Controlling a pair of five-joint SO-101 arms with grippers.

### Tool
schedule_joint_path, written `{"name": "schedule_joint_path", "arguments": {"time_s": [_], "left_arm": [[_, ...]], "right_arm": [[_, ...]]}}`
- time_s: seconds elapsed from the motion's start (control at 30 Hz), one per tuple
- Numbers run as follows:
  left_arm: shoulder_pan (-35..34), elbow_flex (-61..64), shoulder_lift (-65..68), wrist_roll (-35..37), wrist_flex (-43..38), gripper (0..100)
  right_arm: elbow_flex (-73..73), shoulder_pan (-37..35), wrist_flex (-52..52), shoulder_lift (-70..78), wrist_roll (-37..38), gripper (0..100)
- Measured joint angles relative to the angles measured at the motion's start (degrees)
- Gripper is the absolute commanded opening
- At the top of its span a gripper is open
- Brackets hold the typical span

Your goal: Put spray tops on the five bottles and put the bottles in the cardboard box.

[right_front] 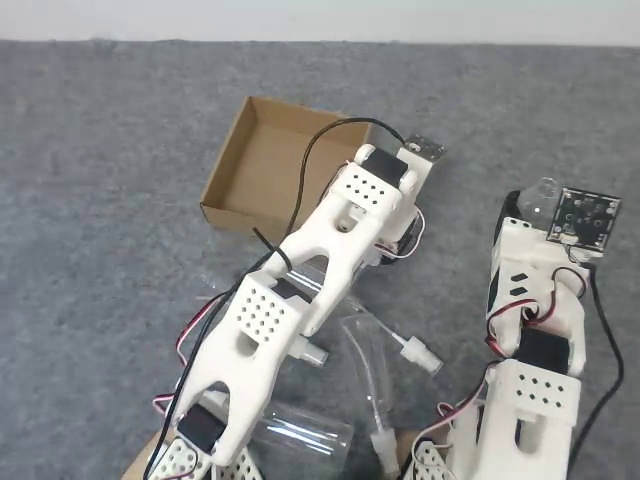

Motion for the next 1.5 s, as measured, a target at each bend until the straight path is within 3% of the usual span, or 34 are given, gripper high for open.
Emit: {"name": "schedule_joint_path", "arguments": {"time_s": [0.47, 1.1, 1.5], "left_arm": [[0.0, 0.18, -0.53, 0.09, 0.0, 1], [-1.32, 3.78, -11.78, -0.18, 0.0, 1], [-3.34, 12.4, -24.09, -0.18, 0.18, 1]], "right_arm": [[0.0, 0.0, 0.0, 0.0, 0.0, 0.9], [0.0, -1.23, 0.0, 0.0, 0.0, 0.7], [0.0, -4.66, 0.0, 0.0, 0.0, 0.7]]}}
